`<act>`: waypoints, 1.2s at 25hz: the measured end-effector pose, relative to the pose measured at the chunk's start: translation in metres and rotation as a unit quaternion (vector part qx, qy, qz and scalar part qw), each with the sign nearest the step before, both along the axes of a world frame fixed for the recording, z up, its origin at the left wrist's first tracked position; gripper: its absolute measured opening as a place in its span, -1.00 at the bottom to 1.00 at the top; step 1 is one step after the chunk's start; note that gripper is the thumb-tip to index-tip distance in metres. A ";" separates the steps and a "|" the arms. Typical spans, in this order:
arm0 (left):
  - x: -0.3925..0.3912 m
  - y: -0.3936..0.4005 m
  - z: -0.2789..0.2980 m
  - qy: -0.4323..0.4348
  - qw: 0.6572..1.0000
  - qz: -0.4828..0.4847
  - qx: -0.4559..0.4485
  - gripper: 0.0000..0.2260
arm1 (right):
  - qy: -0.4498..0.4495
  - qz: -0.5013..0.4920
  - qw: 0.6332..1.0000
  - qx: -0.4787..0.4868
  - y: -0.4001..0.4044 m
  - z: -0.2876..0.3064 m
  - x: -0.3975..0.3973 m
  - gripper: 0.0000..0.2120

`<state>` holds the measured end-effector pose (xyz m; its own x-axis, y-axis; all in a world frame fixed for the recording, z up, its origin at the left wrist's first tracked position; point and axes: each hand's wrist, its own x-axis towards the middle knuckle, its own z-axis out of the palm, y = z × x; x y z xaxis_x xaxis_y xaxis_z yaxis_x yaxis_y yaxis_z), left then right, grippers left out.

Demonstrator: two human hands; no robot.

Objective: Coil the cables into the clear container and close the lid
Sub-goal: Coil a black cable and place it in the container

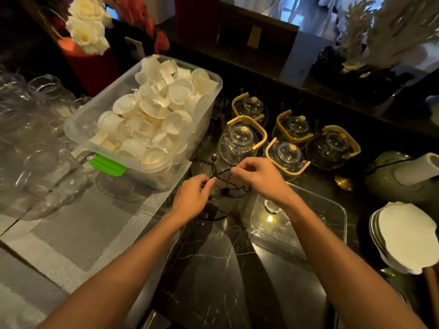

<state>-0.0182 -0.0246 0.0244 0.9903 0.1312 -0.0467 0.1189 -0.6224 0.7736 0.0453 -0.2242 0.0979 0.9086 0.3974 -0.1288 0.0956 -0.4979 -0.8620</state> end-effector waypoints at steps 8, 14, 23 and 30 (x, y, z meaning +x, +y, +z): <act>-0.001 0.003 0.061 -0.055 0.990 -0.007 -0.133 -0.73 | 0.254 -0.117 0.826 0.489 -0.022 0.056 -0.007 -0.81; -0.008 -0.024 0.075 -0.039 0.970 -0.080 -0.227 -0.75 | 0.330 -0.142 0.704 0.613 -0.014 0.087 -0.022 -0.77; -0.021 -0.052 0.071 0.051 0.933 -0.238 -0.266 -0.88 | 0.333 -0.258 0.609 0.672 -0.022 0.086 -0.018 -0.80; -0.012 -0.073 0.061 0.096 0.923 -0.245 -0.281 -0.60 | 0.313 -0.296 0.604 0.670 -0.028 0.077 -0.020 -0.78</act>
<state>-0.0297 -0.0977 0.0854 0.8905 -0.4290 -0.1516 0.0978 -0.1449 0.9846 0.0250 -0.2521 0.1744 0.8824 0.1553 -0.4442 -0.3115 0.9003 -0.3040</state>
